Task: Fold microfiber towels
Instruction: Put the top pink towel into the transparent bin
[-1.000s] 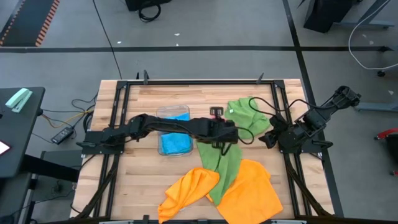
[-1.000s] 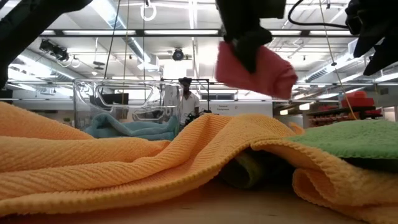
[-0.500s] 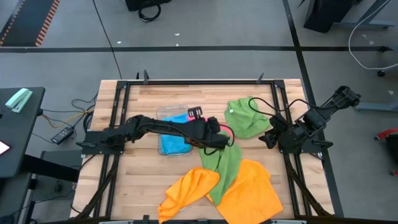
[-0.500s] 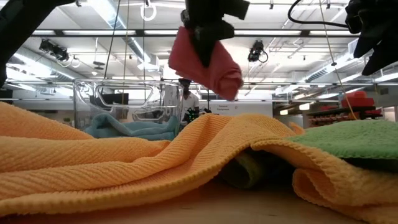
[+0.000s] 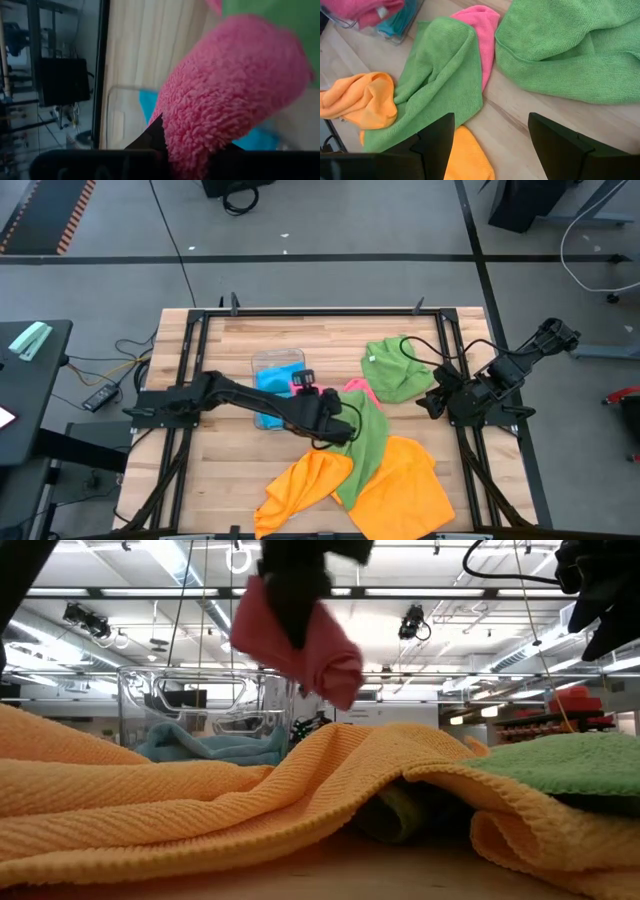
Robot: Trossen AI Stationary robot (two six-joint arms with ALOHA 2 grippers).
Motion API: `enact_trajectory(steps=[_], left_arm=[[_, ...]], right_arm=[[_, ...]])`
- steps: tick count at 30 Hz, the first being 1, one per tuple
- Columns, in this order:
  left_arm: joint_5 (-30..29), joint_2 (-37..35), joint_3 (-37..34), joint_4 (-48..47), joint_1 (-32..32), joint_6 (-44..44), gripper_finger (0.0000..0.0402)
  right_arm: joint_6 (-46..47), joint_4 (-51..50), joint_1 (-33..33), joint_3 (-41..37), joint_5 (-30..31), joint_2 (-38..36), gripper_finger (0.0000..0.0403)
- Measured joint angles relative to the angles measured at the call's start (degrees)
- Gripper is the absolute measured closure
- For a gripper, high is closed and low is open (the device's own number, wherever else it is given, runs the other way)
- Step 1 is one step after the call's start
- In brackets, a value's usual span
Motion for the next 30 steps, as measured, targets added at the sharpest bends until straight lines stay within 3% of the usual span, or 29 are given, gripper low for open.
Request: enact_trajectory(steps=[6, 11, 16, 25, 30], left_arm=[[2.97, -9.07, -14.78, -0.35, 0.05, -3.87, 0.0386], [5.33, -10.45, -21.67, 0.31, -0.41, -2.34, 0.0371], [5.44, -10.49, -25.08, 4.88, -1.67, 0.31, 0.0348], [5.72, -10.55, -22.82, 3.87, 0.43, -5.33, 0.0383], [7.05, -10.55, -23.72, 8.47, 1.10, -6.75, 0.0373]], right_arm=[[0.00, 0.00, 0.01, 0.00, -0.16, -0.02, 0.0141], [0.13, 0.00, 0.02, 0.00, 0.15, 0.00, 0.0141], [0.55, 0.00, 0.00, 0.00, 0.24, -0.02, 0.0141], [1.70, -0.01, 0.01, 0.00, 0.33, 0.00, 0.0141], [1.77, 0.86, 0.02, 0.00, 0.30, 0.00, 0.0141]])
